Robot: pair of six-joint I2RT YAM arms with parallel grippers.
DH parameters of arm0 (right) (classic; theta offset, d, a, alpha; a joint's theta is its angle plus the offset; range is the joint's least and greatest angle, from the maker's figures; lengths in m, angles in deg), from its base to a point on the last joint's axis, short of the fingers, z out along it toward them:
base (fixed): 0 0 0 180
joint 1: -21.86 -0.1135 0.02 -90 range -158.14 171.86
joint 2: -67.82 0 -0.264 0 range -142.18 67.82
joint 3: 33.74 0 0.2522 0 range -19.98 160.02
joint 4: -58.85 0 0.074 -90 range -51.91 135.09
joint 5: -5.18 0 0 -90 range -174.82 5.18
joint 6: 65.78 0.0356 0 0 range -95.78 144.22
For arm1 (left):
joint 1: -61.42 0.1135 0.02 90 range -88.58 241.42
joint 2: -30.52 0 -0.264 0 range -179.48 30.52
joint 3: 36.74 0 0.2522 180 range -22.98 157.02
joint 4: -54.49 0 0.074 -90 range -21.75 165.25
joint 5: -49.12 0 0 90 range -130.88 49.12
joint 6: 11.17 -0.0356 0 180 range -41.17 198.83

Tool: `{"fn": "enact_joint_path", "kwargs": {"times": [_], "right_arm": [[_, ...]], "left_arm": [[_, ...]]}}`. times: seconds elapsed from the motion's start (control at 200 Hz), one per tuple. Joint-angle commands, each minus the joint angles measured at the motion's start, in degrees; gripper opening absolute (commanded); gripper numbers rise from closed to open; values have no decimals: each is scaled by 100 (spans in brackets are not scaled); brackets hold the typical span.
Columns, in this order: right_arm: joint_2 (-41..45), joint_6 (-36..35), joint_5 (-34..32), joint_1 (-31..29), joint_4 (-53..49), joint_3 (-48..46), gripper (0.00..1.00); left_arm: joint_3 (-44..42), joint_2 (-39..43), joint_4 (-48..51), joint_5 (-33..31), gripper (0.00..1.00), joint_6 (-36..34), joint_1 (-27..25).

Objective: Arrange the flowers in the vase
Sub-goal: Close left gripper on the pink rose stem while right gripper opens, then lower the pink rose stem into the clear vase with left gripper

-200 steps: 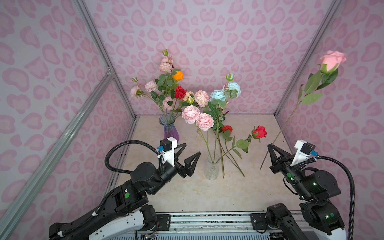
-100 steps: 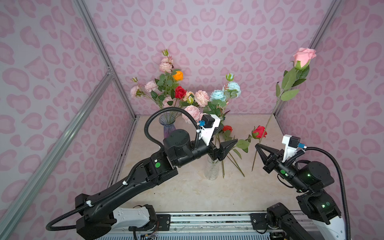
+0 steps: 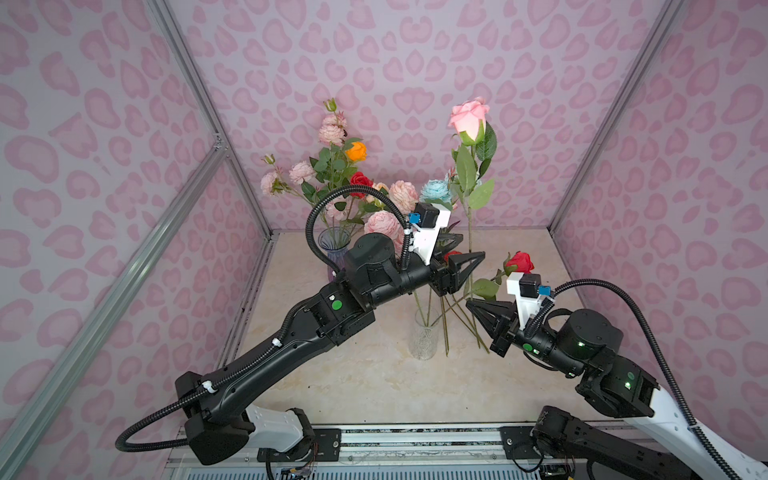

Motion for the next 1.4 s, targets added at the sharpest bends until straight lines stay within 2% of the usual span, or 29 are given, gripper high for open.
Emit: {"fn": "enact_joint_path", "kwargs": {"times": [0.0, 0.065, 0.09, 0.18, 0.215, 0.245, 0.255, 0.26, 0.29, 0.32, 0.37, 0.45, 0.545, 0.705, 0.78, 0.945, 1.12, 1.395], "right_arm": [[-50, -204, -274, -75, 316, -31, 0], [-96, -186, -253, -76, 377, -39, 0], [-124, -185, -257, -73, 395, -38, 0], [-189, -176, -248, -75, 451, -52, 0], [-199, -171, -262, -76, 487, -65, 0], [-196, -166, -250, -74, 504, -73, 4], [-195, -167, -234, -80, 516, -82, 12], [-195, -167, -234, -80, 516, -82, 12], [-181, -175, -208, -85, 519, -83, 27], [-157, -177, -186, -94, 497, -98, 36], [-61, -176, -271, -90, 465, -138, 45], [149, -166, -421, -91, 337, -250, 52], [571, -96, -797, -89, -3, -412, 53], [1192, 39, -2204, -88, -629, -645, 54], [1295, 50, -2542, -73, -812, -638, 54], [1225, 27, -2864, -76, -916, -632, 54], [1176, 9, -2924, -72, -831, -724, 54], [1215, 0, -3023, -2, -728, -883, 55]], "left_arm": [[-105, 38, -422, 439, 49, 250, 75], [-195, 80, -461, 428, 38, 220, 87], [-217, 87, -466, 424, 28, 233, 100], [-279, 122, -488, 429, 8, 246, 114], [-304, 143, -502, 392, 4, 263, 115], [-323, 165, -513, 361, 4, 236, 115], [-330, 170, -514, 345, 4, 226, 115], [-331, 175, -506, 336, 4, 219, 115], [-333, 201, -489, 270, 4, 199, 115], [-337, 229, -466, 188, 4, 175, 123], [-333, 285, -424, 53, 4, 86, 124], [-287, 409, -197, -181, 4, -192, 132], [-319, 711, 121, -556, 4, -580, 137], [-528, 1135, 216, -1124, 4, -1092, 137], [-581, 1171, 226, -1281, 4, -1229, 140], [-702, 1015, 222, -1458, 4, -1392, 141], [-1030, 814, 61, -1778, 4, -1215, 141], [-1664, 593, -122, -1716, 4, -907, 141]]}}
